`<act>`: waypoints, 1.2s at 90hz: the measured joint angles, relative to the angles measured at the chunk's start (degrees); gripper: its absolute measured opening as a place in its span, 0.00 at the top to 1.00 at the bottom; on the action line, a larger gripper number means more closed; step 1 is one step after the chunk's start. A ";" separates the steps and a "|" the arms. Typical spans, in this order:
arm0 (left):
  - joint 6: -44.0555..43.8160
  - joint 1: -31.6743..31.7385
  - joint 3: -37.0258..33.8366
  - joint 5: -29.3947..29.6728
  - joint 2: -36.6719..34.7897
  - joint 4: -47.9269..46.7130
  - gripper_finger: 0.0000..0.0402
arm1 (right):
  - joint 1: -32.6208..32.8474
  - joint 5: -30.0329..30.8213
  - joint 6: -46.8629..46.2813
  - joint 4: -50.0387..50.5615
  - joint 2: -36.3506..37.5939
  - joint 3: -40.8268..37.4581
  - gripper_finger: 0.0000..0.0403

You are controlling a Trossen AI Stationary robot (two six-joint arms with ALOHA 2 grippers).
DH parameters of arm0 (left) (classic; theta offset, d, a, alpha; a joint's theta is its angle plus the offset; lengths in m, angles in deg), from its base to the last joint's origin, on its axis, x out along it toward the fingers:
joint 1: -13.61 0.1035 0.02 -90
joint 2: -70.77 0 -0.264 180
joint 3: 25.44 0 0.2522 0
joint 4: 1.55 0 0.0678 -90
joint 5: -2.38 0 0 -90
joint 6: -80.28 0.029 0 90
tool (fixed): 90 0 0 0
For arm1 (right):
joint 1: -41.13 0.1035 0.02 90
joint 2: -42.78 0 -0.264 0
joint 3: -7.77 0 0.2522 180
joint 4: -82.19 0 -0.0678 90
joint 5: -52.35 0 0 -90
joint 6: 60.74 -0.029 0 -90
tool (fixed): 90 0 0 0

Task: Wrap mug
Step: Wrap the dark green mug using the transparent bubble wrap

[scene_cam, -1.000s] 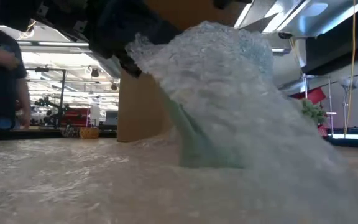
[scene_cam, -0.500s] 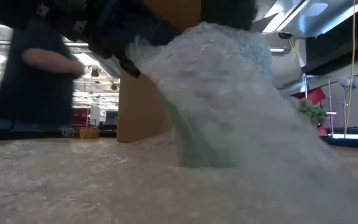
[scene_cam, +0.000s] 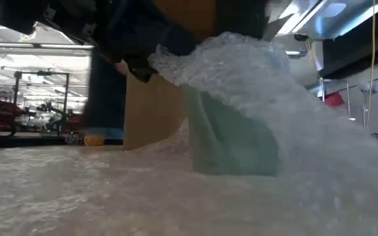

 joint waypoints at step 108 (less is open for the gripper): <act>-0.52 -0.09 -0.01 -0.11 -0.37 -0.01 0.77 | 8.68 17.29 -2.05 5.95 7.35 -1.34 0.96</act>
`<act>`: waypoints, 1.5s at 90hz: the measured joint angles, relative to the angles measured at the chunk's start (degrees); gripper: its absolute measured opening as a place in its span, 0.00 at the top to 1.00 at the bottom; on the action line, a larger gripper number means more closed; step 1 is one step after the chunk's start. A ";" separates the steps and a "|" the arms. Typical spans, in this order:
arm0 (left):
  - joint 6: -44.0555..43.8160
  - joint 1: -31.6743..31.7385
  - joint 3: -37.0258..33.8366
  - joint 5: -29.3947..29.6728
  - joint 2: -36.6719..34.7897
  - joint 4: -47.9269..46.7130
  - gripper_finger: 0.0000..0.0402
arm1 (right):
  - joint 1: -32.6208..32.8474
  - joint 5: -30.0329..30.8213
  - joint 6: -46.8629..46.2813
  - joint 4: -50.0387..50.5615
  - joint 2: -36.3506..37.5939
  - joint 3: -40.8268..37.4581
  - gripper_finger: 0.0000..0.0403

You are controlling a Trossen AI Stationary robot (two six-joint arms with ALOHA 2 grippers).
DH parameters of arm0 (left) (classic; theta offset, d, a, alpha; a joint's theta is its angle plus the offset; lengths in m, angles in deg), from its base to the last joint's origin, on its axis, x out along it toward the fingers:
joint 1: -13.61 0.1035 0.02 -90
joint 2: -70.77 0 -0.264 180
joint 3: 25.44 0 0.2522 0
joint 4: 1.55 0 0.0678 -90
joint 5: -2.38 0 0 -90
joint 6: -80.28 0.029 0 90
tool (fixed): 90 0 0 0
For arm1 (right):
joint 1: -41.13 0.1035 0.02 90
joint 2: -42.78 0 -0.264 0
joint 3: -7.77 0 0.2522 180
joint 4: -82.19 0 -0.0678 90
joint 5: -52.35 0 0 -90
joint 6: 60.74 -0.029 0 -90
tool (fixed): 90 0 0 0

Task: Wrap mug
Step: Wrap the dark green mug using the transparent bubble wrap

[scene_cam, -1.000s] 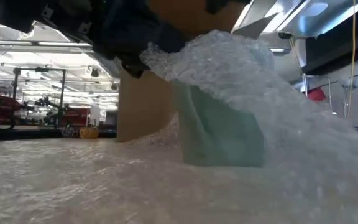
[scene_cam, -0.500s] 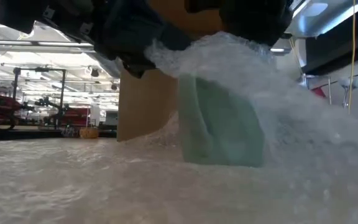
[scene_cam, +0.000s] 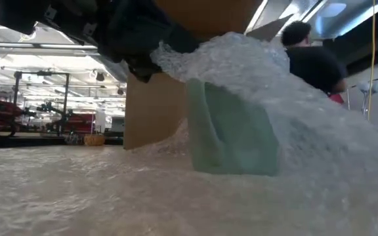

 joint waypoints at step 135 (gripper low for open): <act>-54.89 -19.02 -2.07 -4.26 -18.59 -59.28 0.72 | 10.76 26.28 -36.73 -20.72 0.07 -35.38 0.51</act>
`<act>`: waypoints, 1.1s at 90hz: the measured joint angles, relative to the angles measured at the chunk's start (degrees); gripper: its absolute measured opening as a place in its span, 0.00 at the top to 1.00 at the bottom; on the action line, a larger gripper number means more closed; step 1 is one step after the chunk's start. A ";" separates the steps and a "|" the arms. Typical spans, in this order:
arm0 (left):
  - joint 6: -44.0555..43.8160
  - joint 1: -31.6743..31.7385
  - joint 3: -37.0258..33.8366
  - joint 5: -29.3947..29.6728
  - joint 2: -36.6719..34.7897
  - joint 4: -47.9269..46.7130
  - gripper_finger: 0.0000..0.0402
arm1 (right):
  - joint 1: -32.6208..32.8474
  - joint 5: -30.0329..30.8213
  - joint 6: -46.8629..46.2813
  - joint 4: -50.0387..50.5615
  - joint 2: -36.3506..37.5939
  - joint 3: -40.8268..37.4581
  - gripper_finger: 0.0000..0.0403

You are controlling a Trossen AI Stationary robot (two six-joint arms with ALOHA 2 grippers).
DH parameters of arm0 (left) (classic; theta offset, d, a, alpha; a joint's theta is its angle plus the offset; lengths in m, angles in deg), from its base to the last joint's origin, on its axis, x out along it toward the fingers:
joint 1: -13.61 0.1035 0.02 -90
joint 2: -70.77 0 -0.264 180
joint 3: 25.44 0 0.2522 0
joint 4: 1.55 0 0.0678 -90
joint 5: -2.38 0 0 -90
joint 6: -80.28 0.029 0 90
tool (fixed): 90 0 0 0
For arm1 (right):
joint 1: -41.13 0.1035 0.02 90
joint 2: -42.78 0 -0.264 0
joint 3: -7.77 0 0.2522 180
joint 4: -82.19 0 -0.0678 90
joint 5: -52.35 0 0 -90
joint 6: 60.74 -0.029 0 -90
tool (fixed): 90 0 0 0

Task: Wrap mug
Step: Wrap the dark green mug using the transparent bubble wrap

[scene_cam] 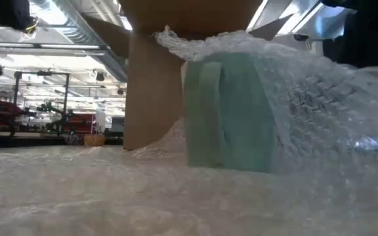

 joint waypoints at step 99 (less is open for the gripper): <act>18.49 1.11 5.78 3.75 7.66 6.56 1.00 | -0.07 -0.01 6.11 -4.56 0.02 0.00 0.51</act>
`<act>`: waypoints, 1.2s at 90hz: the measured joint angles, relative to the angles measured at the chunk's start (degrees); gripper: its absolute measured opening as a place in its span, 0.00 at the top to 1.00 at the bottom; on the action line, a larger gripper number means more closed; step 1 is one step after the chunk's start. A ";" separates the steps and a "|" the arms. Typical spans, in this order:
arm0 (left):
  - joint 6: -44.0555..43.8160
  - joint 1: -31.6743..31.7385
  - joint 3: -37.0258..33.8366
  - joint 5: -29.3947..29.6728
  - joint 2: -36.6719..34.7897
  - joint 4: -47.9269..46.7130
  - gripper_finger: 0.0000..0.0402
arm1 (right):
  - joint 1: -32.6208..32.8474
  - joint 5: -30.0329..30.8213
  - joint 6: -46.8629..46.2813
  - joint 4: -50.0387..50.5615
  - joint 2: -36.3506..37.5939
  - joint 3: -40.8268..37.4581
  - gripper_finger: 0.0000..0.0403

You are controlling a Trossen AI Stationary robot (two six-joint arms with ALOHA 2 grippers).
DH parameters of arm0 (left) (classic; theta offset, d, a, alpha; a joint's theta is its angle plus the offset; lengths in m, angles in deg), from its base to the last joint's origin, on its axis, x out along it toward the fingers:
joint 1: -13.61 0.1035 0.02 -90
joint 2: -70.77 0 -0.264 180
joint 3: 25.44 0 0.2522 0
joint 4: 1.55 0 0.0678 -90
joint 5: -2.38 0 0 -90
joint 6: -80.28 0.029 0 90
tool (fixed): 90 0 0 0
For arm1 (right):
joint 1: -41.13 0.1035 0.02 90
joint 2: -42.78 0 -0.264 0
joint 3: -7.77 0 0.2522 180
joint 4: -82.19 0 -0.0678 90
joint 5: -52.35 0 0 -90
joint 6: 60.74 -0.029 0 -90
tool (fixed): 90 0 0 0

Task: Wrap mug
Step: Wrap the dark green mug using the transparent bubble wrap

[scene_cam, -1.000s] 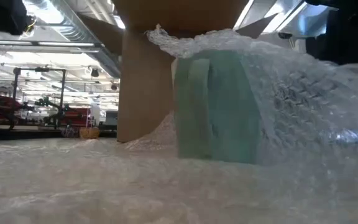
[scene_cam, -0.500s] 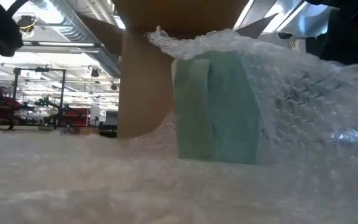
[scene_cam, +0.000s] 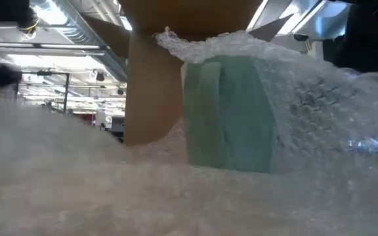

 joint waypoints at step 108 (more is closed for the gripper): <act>44.51 24.09 9.56 -6.03 12.40 36.14 1.00 | -1.10 -2.11 10.30 -9.29 0.02 0.04 0.51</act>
